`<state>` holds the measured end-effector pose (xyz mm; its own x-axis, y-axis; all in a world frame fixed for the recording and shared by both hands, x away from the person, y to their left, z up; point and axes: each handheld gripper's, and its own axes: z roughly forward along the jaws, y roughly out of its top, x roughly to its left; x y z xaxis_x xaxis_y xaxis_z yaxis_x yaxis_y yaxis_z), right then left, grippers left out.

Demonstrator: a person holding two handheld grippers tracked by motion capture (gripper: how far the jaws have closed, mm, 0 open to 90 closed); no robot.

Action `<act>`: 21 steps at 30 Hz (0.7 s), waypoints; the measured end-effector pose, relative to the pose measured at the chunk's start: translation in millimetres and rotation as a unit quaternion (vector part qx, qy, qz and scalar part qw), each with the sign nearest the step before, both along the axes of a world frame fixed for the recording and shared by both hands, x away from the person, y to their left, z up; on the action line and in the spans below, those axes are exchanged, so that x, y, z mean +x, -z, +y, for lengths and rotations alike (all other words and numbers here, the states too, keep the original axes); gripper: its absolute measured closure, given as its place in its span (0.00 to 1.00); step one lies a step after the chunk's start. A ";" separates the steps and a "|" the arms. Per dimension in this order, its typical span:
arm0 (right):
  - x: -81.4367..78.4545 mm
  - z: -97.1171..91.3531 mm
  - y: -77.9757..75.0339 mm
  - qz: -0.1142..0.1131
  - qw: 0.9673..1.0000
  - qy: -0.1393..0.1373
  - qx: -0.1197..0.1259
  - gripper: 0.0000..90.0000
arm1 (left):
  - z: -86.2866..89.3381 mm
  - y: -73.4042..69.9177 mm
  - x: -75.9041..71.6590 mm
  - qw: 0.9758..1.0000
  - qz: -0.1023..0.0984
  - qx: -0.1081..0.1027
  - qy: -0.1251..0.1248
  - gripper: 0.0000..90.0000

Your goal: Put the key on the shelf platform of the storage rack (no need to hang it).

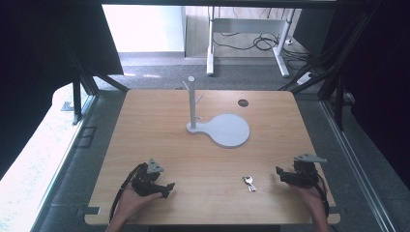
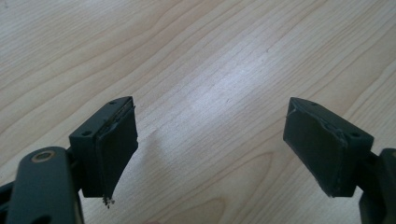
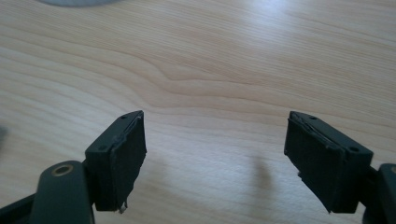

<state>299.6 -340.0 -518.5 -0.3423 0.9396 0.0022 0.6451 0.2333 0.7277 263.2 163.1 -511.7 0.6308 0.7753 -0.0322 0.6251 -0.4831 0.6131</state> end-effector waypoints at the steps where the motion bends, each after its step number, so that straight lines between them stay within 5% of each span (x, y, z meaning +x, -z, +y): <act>1: -0.8 -0.2 -0.8 0.002 1.000 -0.006 0.008 0.25 | 0.2 -0.2 0.3 1.000 -0.001 0.000 -0.002 0.20; 21: -3.8 6.3 3.8 0.031 0.999 -0.031 0.009 0.37 | -0.8 0.1 0.3 1.000 0.002 -0.002 0.006 0.20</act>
<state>295.8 -333.7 -522.3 -0.3985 0.9162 0.0414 0.6736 0.2618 0.6912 263.5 162.3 -511.7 0.6396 0.7678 -0.0384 0.6218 -0.4874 0.6131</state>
